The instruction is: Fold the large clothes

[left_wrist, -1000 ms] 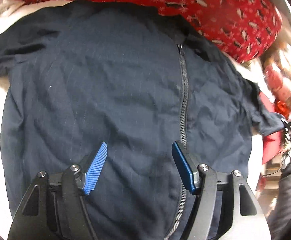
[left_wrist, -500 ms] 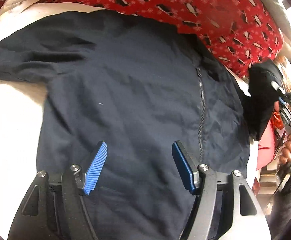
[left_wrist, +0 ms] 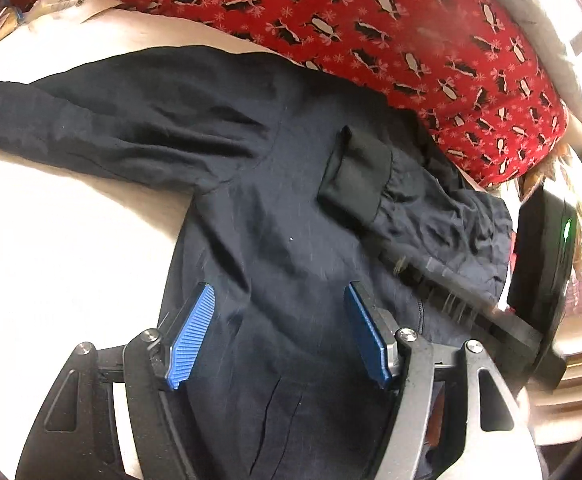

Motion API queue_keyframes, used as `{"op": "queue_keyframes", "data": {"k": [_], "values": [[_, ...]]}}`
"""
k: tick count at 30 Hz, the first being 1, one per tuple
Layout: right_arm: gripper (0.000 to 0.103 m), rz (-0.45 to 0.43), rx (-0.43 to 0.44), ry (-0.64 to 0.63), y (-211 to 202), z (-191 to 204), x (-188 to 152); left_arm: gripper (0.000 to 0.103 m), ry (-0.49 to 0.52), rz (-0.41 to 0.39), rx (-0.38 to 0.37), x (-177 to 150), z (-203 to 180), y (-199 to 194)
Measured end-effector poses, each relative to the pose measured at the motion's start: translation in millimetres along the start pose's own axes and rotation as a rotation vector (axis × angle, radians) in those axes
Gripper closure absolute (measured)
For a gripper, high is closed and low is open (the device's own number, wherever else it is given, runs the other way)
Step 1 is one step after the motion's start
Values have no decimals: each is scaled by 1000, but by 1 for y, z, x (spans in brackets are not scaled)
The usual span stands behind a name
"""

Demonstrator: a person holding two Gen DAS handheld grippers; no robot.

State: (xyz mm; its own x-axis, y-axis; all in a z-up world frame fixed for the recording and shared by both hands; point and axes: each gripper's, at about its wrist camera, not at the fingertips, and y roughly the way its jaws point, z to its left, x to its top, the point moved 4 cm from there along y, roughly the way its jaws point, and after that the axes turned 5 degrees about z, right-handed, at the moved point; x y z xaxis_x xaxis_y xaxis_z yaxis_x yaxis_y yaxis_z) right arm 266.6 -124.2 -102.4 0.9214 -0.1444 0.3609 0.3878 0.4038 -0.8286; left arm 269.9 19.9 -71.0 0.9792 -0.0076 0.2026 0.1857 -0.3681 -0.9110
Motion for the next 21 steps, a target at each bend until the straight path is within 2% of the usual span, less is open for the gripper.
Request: {"op": "queue_keyframes", "data": {"k": [2, 4, 5, 7, 8, 10, 12, 15, 16, 17, 18, 19, 21], "values": [[71, 56, 11, -6, 3, 3, -23, 36, 14, 18, -4, 1, -6, 8], [63, 26, 36, -4, -18, -5, -44, 36, 23, 51, -17, -1, -14, 20], [56, 1, 37, -3, -29, -11, -51, 36, 24, 84, -33, 0, -22, 32], [49, -61, 19, 23, -58, -34, -67, 36, 18, 133, -61, 0, -34, 50], [48, -84, 16, 49, -70, -45, -72, 34, 18, 146, -61, 2, -42, 58], [48, -123, 24, 124, -91, -74, -81, 24, 22, 102, -7, 13, -58, 64], [48, -154, 28, 208, -110, -104, -90, 23, 8, 74, -27, 28, -75, 69], [48, -202, 40, 290, -130, -134, -99, 23, -68, 96, -80, 47, -90, 88], [48, -222, 45, 314, -137, -145, -102, 33, -88, 78, -57, 54, -92, 92], [48, -234, 51, 331, -143, -153, -105, 70, -90, 53, -26, 58, -93, 91], [48, -250, 54, 348, -149, -161, -107, 88, -73, 29, 15, 64, -93, 88], [48, -273, 54, 368, -156, -171, -109, 91, -71, 28, 9, 67, -92, 84], [48, -312, 52, 392, -169, -185, -110, 91, -123, -69, -5, 70, -78, 54]]}}
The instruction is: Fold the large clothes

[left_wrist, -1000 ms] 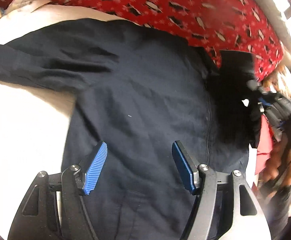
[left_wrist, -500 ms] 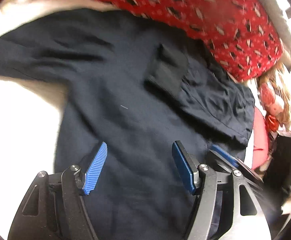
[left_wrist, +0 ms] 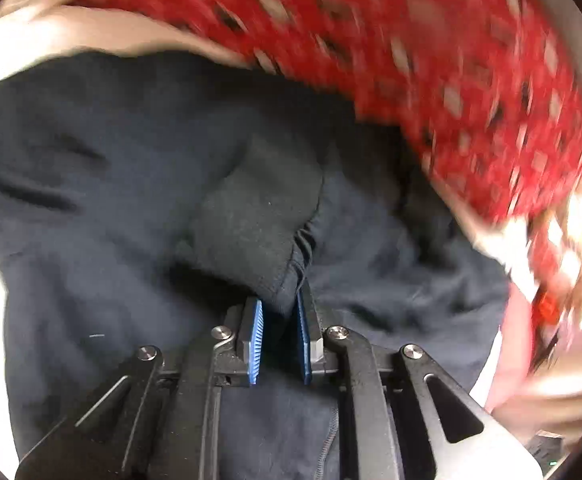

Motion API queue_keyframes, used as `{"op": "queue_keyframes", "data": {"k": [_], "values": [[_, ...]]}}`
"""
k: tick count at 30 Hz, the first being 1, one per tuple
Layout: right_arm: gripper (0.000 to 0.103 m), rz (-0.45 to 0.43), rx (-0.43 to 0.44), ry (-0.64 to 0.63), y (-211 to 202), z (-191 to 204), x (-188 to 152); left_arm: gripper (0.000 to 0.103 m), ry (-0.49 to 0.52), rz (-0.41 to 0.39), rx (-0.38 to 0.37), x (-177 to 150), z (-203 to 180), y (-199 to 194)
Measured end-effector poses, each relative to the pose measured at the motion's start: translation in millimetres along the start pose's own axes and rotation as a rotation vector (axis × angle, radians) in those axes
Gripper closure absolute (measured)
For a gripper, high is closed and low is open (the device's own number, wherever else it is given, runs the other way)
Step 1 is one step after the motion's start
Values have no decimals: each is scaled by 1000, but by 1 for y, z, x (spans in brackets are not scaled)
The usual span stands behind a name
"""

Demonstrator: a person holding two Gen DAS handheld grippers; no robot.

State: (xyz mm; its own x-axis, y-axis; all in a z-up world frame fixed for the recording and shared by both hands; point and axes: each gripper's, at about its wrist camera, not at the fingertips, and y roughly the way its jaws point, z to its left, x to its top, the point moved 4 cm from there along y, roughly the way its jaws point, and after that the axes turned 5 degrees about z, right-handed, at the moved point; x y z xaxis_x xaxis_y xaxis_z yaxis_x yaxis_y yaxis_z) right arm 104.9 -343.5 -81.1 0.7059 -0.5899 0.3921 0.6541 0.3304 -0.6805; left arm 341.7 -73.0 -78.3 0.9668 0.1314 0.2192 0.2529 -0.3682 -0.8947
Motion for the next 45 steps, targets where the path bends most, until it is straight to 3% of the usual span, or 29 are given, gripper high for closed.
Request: {"op": "queue_keyframes", "data": {"k": [3, 4, 9, 13, 15, 16, 18, 20, 22, 25, 26, 27, 28, 29, 31, 32, 33, 35, 37, 38, 41, 42, 45], "values": [[46, -71, -23, 40, -13, -24, 19, 91, -11, -156, 76, 3, 24, -47], [46, -87, -46, 65, -13, -35, 29, 91, -7, -168, 104, 2, 33, -52], [45, -56, -60, 112, 21, -48, 60, 91, -43, -31, 143, -6, 66, -25], [46, 15, -6, 96, 60, -31, 72, 91, -58, -15, 148, -8, 68, -17], [97, 58, -11, -4, 70, -15, 74, 91, -52, -21, 125, -5, 64, -25], [102, 42, -58, -87, 66, -4, 77, 90, -48, -27, 116, -5, 61, -25], [102, -69, -93, -157, 42, 7, 87, 89, -35, -35, 107, -5, 60, -27], [103, -124, -82, -130, 25, -2, 94, 86, -20, -12, 128, -8, 57, -18], [103, -90, -190, -83, 32, -26, 97, 86, -6, 32, 155, -12, 60, -2], [94, -18, -138, 49, 39, -52, 96, 84, 7, 16, 144, -17, 61, -2], [81, -31, -68, 86, 38, -52, 96, 84, 11, 19, 144, -18, 61, -3], [49, -36, -27, 96, 39, -50, 97, 84, 11, 25, 143, -18, 61, -3], [38, -40, 12, 100, 41, -46, 98, 84, 9, 31, 142, -17, 61, -3], [32, -53, 27, 98, 44, -41, 98, 84, 8, 37, 139, -16, 61, -4], [40, -42, 24, 56, 57, -26, 99, 84, 1, 44, 115, -14, 60, -8], [95, -10, -32, 5, 67, -15, 98, 84, -1, 43, 106, -13, 60, -10], [102, 9, -85, -65, 73, -6, 100, 83, 0, 40, 94, -13, 61, -13], [102, -39, -120, -134, 63, 1, 104, 69, 10, 43, 71, -14, 61, -14], [102, -100, -124, -94, 49, -13, 111, 66, 23, 48, 99, -18, 67, -13], [102, -93, -156, -69, 52, -25, 114, 66, 27, 55, 99, -20, 68, -12], [99, 54, -195, -30, 76, -54, 108, 66, 4, 60, 79, -29, 79, -23], [87, 24, -194, -37, 68, -52, 108, 66, -13, 32, 58, -30, 82, -33], [79, -105, -164, -23, 32, -35, 110, 66, -30, -30, -3, -25, 74, -59]]}}
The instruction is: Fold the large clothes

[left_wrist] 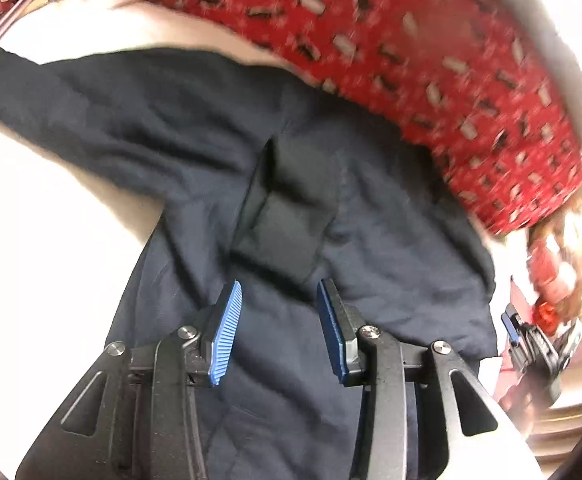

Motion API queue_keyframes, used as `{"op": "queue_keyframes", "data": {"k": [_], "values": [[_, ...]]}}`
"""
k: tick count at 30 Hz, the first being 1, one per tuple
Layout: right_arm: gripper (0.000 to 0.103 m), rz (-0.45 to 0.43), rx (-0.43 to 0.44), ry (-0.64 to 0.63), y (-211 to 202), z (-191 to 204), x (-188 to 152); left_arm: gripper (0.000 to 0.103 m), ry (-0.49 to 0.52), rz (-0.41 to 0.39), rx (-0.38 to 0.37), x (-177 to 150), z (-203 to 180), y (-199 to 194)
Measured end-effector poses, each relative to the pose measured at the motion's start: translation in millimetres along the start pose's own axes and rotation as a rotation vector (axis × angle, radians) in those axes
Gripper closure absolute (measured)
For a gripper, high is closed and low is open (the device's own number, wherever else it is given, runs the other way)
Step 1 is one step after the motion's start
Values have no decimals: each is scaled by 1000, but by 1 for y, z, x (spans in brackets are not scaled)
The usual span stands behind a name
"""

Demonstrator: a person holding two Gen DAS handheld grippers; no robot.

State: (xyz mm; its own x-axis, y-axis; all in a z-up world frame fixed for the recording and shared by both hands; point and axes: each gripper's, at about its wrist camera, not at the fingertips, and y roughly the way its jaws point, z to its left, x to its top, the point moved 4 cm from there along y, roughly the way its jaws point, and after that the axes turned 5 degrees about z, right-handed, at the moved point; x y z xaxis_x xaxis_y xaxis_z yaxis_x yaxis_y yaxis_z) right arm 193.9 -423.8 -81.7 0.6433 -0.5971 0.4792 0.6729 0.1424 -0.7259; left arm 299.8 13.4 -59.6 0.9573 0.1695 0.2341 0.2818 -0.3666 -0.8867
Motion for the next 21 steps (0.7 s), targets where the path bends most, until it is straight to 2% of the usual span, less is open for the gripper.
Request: {"op": "queue_keyframes", "data": {"k": [2, 3, 5, 7, 8, 12, 15, 16, 19, 21], "values": [[68, -81, 65, -11, -20, 14, 2, 66, 35, -21, -11, 6, -16, -1], [68, -89, 80, -32, -23, 23, 0, 66, 59, -32, 21, 9, -25, 4], [68, -71, 72, -86, -19, 38, -3, 66, 100, -22, 94, 14, -35, 25], [68, -26, 82, -114, -8, 56, -9, 66, 104, 47, 172, 16, -29, 55], [68, -6, 90, -117, -4, 65, -15, 66, 93, 78, 171, 16, -25, 64], [68, 54, 144, -157, 18, 101, -30, 66, 63, 32, 71, 22, -15, 27], [68, 97, 164, -206, 35, 141, -49, 64, 21, -36, 62, 41, 12, -12], [68, 120, 178, -218, 45, 157, -55, 59, -7, -50, 61, 51, 29, -24], [68, 185, 216, -270, 77, 204, -78, 49, -129, -93, 125, 80, 92, -50], [65, 209, 207, -314, 94, 222, -102, 49, -215, -85, 150, 95, 138, -59]]}}
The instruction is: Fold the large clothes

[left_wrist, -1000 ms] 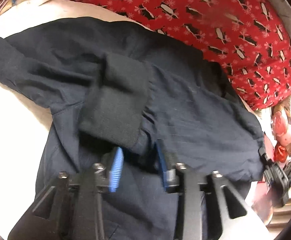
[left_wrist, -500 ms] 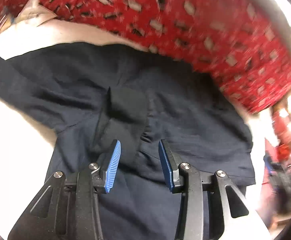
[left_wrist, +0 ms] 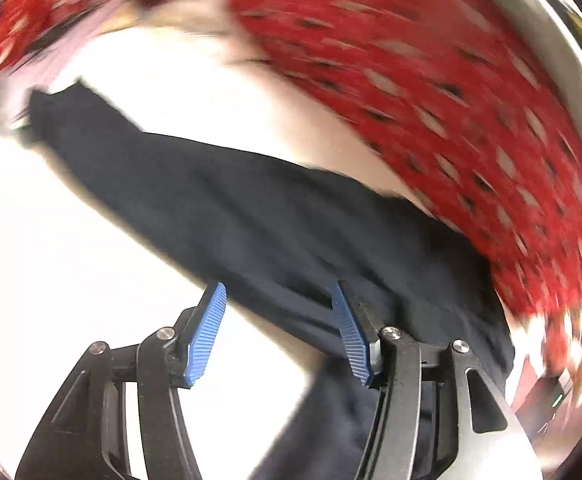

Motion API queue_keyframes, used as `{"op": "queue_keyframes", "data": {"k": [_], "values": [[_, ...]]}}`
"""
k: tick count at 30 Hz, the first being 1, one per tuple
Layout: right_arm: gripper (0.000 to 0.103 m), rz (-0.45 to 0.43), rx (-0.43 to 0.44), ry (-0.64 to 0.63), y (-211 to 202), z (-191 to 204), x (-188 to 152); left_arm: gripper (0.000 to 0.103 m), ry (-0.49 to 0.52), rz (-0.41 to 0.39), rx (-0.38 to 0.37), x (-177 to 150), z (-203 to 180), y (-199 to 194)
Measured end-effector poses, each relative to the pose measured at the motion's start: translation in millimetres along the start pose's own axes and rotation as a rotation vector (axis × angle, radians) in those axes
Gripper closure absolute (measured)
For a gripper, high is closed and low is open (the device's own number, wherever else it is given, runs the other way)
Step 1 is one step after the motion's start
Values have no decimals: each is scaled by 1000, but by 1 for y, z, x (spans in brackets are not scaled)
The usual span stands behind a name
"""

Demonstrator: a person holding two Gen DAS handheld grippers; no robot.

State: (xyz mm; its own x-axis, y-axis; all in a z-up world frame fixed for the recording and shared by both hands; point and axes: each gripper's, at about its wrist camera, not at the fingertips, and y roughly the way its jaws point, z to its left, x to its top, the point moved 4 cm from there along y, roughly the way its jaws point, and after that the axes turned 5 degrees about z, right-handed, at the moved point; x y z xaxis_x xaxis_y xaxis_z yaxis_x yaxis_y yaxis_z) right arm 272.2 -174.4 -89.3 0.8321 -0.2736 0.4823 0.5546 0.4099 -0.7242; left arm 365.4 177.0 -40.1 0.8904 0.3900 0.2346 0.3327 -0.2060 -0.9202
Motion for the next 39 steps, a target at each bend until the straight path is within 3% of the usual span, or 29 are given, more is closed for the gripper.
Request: {"op": "queue_keyframes", "data": {"k": [2, 3, 4, 7, 10, 11, 13, 15, 16, 18, 21, 25, 30, 33, 36, 39], "values": [[60, 87, -28, -23, 37, 6, -15, 49, -83, 30, 9, 20, 37, 5], [61, 60, -47, -37, 44, 8, -17, 49, -128, 42, 13, 28, 54, 8], [60, -45, -40, -73, 38, 10, -23, 49, -158, 54, 12, 36, 66, 12], [60, -100, -76, -133, 36, 15, -36, 49, -134, 80, 24, 49, 58, 25], [57, -93, -89, -148, 34, 19, -35, 49, -56, 104, 71, 63, 25, 42], [57, -94, -85, -149, 32, 16, -38, 49, -26, 115, 106, 68, 16, 49], [56, -98, -78, -147, 29, 15, -38, 49, 62, 136, 251, 70, 1, 65], [56, -101, -66, -142, 33, 14, -38, 49, 119, 189, 468, 69, 3, 82], [56, -102, -57, -137, 31, 12, -39, 49, 114, 216, 525, 66, 11, 87], [56, -103, -43, -129, 37, 13, -35, 49, 78, 215, 491, 63, 22, 82], [57, -107, -19, -117, 37, 12, -34, 49, 80, 213, 574, 50, 53, 63], [57, -109, -8, -113, 37, 12, -33, 48, 60, 276, 552, 6, 108, 40], [57, -108, -8, -114, 37, 12, -33, 50, -80, 254, 344, -22, 157, -4], [57, -108, -7, -113, 37, 12, -33, 50, -149, 210, 271, -5, 162, -16], [57, -108, -7, -114, 37, 12, -33, 50, -178, 185, 202, 24, 143, -13], [57, -109, -1, -111, 37, 12, -33, 48, -181, 149, 190, 58, 116, -2]]}}
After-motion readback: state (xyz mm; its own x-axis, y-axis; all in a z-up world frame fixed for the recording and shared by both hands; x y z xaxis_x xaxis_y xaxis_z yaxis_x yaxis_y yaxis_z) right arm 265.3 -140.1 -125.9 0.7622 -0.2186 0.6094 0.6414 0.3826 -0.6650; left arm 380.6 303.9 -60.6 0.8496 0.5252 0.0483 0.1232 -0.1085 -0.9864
